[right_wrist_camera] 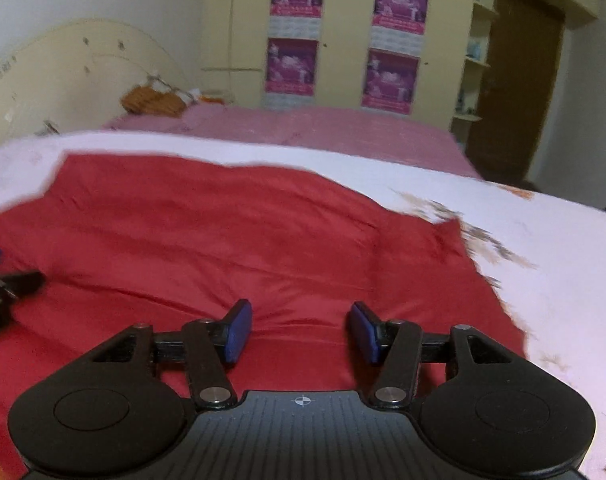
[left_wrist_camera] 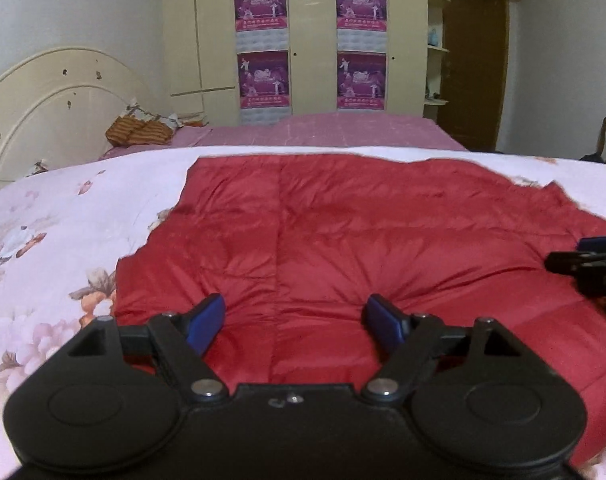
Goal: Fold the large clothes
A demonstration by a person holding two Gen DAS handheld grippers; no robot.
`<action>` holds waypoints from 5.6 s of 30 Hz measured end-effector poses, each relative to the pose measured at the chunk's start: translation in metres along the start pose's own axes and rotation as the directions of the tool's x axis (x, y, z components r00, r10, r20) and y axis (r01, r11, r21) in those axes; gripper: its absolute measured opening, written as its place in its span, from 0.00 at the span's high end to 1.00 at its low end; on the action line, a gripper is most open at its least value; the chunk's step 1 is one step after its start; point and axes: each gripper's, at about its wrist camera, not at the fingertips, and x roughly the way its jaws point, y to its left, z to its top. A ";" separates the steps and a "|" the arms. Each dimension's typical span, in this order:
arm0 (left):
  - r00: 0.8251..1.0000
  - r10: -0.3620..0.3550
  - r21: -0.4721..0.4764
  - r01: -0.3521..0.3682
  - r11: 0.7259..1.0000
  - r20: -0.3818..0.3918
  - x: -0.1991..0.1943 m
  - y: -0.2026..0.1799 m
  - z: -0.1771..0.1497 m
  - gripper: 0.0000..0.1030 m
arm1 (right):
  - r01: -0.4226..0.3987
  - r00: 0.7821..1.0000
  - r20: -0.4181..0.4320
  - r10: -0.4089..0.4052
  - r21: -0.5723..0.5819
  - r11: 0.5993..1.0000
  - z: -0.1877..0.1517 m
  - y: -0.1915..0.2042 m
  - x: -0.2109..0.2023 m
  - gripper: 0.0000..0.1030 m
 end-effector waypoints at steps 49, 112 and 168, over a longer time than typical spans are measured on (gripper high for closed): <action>0.984 -0.085 -0.073 0.074 0.995 -0.158 -0.040 0.025 -0.021 0.16 | 0.105 0.990 -0.098 -0.104 0.003 0.994 -0.054 -0.003 -0.062 0.48; 0.931 -0.332 -0.723 0.124 0.680 -0.152 -0.239 0.122 -0.163 0.83 | -0.200 0.945 -0.091 0.314 0.599 0.775 -0.189 -0.066 -0.295 0.80; 0.973 -0.230 -0.593 0.205 0.779 0.034 -0.247 0.090 -0.155 0.77 | -0.282 0.945 -0.194 0.265 -0.064 0.957 -0.124 0.113 -0.189 0.93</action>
